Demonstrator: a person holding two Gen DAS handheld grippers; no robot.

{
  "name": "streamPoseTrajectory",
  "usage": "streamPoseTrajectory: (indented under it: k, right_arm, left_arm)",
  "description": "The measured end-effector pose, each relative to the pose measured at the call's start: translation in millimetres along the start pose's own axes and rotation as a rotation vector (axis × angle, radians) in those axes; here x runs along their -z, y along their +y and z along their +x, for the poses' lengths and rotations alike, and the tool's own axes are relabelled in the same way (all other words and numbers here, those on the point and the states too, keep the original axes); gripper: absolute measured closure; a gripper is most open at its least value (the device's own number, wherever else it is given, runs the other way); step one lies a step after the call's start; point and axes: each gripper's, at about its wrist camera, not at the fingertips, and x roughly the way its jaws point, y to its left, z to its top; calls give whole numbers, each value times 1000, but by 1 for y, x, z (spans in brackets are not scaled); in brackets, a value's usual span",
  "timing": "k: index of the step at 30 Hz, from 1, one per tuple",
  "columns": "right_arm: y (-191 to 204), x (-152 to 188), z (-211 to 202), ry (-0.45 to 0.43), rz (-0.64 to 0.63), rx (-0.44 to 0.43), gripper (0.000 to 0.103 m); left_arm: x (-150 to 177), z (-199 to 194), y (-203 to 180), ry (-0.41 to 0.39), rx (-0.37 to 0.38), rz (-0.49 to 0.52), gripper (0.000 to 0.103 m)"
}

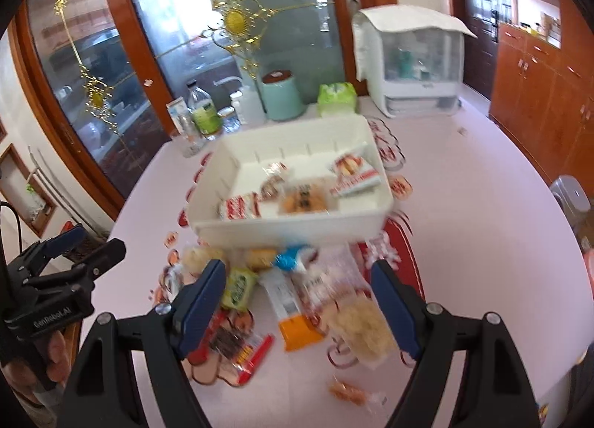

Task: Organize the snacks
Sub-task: 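Withdraw both tools from the tray back toward the pile, then grasp a dark dried-meat bag with the left tool while the right tool grasps an orange stick snack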

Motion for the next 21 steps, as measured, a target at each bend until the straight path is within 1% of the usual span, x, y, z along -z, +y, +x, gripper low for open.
streamPoseTrajectory:
  k: [1,5,6,7,9,12,15,16,18,21]
  right_arm:
    - [-2,7,1,6,1,8,22]
    - [-17,39,15,97,0,54,22]
    - [-20,49,22,134,-14,67,22]
    - [-23,52,25,152,-25,73,22]
    - [-27,70,35,202,-70,87,22]
    - [-32,91,45,245,-125,109,22]
    - [-36,107,56,283,-156,104,23]
    - [-36,111,58,286,-166,101,23]
    - [-37,117,62,292,-184,94,28]
    - [-40,124,72,310,-214,69,34]
  left_arm:
    - [8,6,-2,18,6,8,10]
    - [38,29,-7,86,34,29,10]
    - [45,35,-8,101,46,31,10]
    - [53,40,-9,117,64,35,10]
    - [68,51,-10,151,104,42,10]
    - [85,63,-10,190,148,34,10]
    - [97,75,-8,227,173,19,11]
    - [99,78,-8,237,174,15,12]
    - [101,85,-8,256,176,10,19]
    - [104,95,-13,293,193,23,23]
